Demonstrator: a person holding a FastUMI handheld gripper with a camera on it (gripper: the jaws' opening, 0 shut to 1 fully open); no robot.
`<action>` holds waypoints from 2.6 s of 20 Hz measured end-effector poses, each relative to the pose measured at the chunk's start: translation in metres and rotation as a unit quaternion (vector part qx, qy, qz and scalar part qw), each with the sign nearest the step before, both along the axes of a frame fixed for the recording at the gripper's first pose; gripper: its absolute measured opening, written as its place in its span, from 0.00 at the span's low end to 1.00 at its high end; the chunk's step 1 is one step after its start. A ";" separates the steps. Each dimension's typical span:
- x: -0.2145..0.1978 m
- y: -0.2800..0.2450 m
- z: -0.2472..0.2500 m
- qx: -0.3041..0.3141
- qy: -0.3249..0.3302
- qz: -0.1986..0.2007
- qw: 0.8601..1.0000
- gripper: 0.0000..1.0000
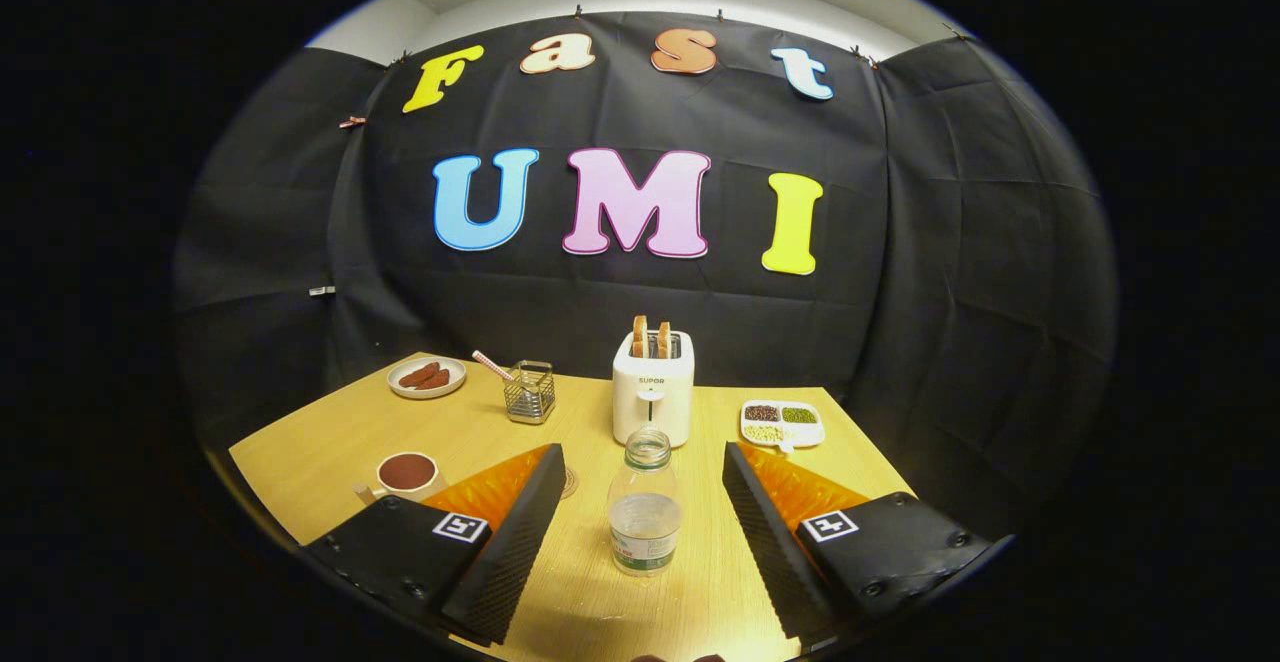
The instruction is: Take the bottle from table, then pour the juice into the cup, finally place the bottle on the coaster
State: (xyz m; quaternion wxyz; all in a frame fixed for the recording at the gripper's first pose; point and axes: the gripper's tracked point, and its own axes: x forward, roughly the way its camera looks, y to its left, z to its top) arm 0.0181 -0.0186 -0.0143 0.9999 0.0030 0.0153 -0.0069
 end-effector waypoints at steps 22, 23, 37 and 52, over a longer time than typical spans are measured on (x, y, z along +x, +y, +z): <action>0.058 -0.003 -0.085 -0.007 0.070 0.017 0.997 0.98; 0.060 -0.003 -0.088 -0.007 0.072 0.016 0.997 0.98; 0.082 -0.003 -0.125 -0.027 0.082 0.015 0.996 0.97; 0.087 0.003 -0.105 -0.049 0.086 0.012 0.995 0.75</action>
